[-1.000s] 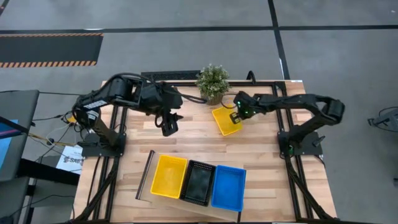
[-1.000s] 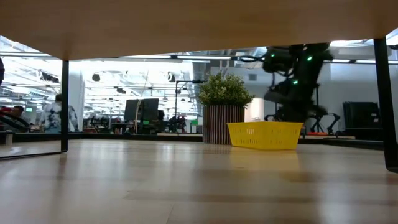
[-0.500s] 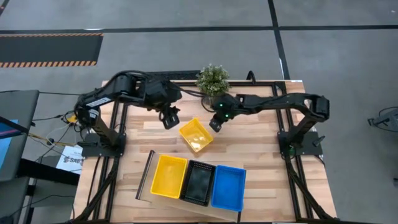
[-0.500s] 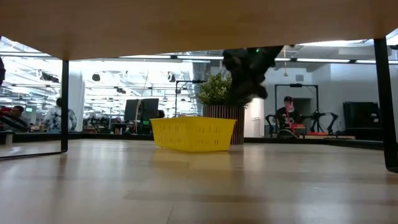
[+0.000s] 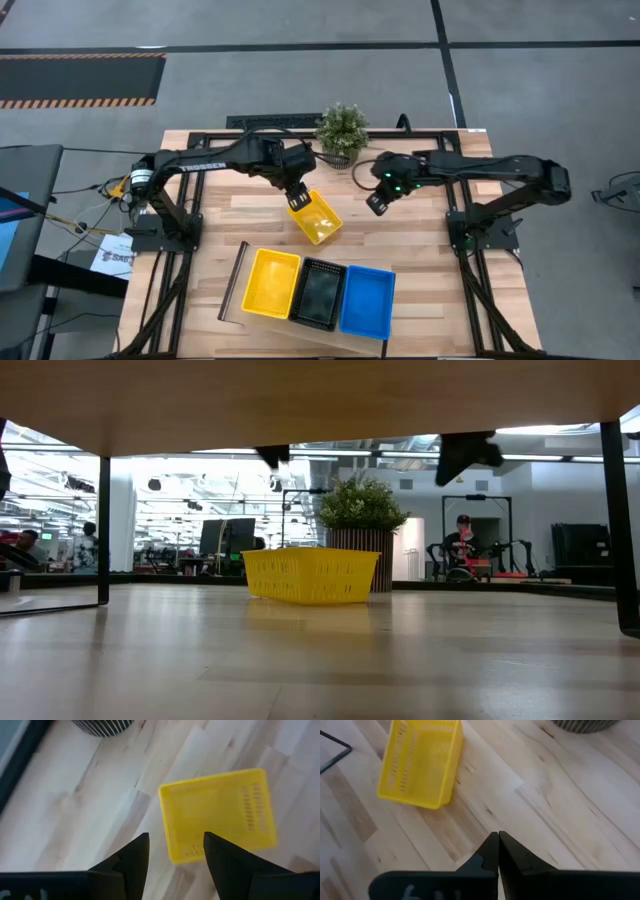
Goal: Stack baskets on shelf by color
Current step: Stack the yellow bin on top of the yellow bin on the shelf
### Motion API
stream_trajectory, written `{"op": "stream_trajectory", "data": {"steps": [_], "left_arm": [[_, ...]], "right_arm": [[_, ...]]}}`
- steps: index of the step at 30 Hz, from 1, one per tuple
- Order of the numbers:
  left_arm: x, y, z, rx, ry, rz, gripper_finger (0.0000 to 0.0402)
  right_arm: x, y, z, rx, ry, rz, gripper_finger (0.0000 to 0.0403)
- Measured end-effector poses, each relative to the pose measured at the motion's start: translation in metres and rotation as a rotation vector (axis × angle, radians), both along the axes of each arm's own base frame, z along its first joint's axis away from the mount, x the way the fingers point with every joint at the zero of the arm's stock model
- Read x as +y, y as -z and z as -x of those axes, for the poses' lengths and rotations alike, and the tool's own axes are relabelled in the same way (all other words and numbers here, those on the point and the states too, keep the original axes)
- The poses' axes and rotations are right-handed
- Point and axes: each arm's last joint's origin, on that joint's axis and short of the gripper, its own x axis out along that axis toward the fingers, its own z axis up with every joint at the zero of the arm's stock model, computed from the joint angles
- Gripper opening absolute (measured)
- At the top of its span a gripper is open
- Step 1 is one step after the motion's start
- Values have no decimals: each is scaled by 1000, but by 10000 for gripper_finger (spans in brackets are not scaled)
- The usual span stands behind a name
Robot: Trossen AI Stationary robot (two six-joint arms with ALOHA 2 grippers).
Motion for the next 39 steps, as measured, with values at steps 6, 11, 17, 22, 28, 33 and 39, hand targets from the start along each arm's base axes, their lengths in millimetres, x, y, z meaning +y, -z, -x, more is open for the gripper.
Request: {"op": "stream_trajectory", "data": {"steps": [6, 11, 17, 22, 28, 33, 39], "left_arm": [[14, 56, -5, -65, -53, 44, 175], [14, 91, 1, 19, -86, 71, 175], [13, 112, -9, -9, -76, 70, 175], [14, 127, -15, 27, -60, 70, 175], [14, 140, -17, 70, -42, 95, 129], [15, 143, -20, 58, -6, 142, 28], [15, 135, -21, 29, -20, 151, 2]], "right_arm": [[10, -11, 23, -4, 31, 6, 28], [12, -15, 28, -13, 34, 14, 24], [10, -12, 25, 2, 41, 19, 21], [10, -9, 23, 28, 21, 26, 26], [11, -7, 23, 37, 14, 27, 25], [11, -7, 24, 57, 13, 24, 20], [11, -6, 24, 60, 11, 25, 25]]}}
